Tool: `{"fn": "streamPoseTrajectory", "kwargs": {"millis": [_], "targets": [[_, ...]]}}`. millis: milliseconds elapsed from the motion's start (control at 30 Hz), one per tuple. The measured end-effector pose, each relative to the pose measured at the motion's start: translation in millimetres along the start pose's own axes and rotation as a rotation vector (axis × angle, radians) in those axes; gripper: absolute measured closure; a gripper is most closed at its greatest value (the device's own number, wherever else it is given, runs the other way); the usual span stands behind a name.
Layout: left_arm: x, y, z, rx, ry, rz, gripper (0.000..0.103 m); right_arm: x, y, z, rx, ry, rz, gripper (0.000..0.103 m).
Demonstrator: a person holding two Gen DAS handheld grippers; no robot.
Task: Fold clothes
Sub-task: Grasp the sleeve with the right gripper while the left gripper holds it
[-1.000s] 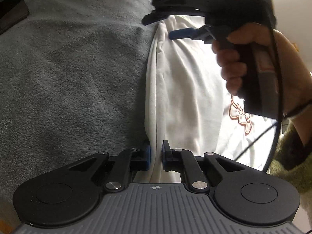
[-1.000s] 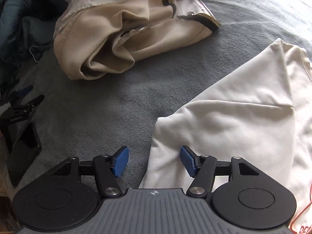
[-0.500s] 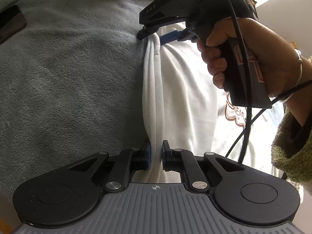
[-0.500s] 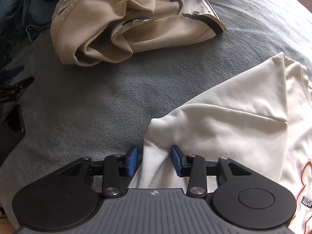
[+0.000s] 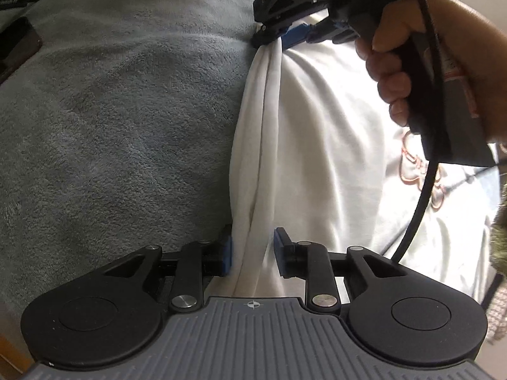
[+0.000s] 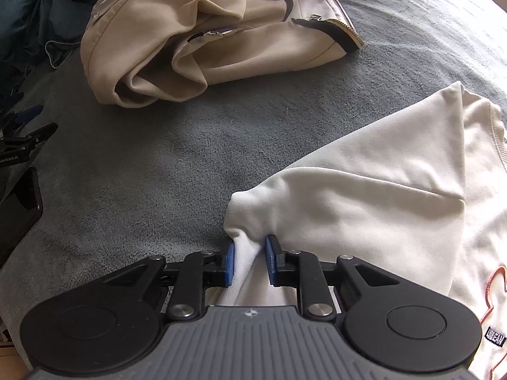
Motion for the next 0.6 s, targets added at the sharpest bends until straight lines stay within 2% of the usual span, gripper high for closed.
{"fn": "streamPoseTrajectory", "kwargs": {"millis": [267, 600], "targets": [[-5.2, 1.6, 5.4, 0.057, -0.038, -0.010, 0.077, -1.3, 0.3, 3.8, 0.022, -0.003, 0.008, 0.085], [-10.9, 4.5, 5.5, 0.089, -0.073, -0.020, 0.077, 0.0, -2.8, 6.0, 0.035, 0.006, 0.012, 0.085]]}}
Point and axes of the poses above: each gripper's, at about its wrist camera, not at the fingertips, and y roughly against the way its jaws point, z to its right, x to its top, the point moved 6 cm from there along -y, roughly the way its jaws point, and after that the axes turned 14 degrees about y, right-handed, at the moved point
